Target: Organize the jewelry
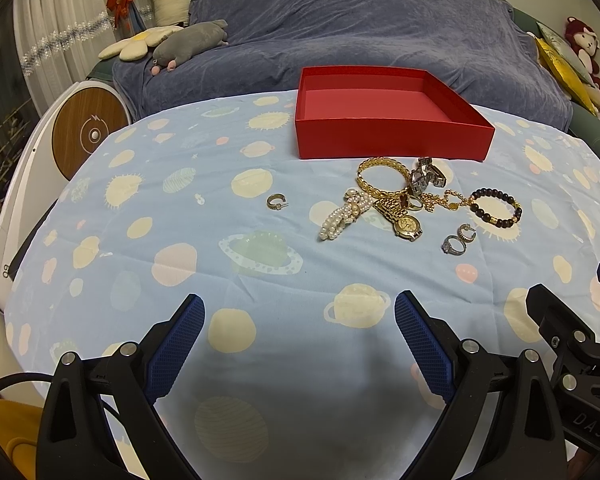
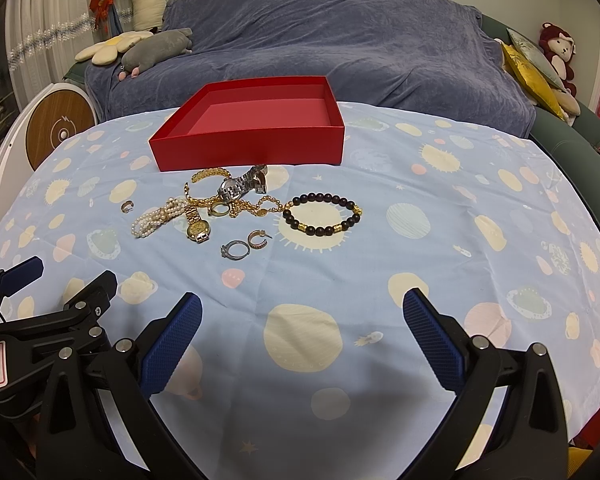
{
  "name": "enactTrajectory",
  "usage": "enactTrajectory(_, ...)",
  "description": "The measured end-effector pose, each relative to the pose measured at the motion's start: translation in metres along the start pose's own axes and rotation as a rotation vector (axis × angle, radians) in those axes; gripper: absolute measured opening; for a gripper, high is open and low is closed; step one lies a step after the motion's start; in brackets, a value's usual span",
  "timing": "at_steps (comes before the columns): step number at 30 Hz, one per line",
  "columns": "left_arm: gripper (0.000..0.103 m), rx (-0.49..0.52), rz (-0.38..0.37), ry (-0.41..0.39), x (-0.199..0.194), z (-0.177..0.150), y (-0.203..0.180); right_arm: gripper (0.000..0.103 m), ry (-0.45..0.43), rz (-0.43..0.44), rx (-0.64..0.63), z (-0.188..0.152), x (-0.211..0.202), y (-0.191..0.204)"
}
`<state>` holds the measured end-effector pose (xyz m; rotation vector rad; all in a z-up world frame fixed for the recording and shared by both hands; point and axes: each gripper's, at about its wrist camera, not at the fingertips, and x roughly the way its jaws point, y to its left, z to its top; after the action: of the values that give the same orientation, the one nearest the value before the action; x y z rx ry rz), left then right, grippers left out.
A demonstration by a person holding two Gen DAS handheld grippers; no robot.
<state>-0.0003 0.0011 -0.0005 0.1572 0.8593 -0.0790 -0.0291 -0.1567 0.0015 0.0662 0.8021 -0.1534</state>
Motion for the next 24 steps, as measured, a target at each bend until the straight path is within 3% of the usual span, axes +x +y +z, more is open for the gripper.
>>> enactTrajectory(24, 0.093, 0.0, -0.004, -0.001, -0.0001, 0.0, -0.0006, 0.098, 0.001, 0.0, 0.0, 0.0005, -0.0001, -0.0005)
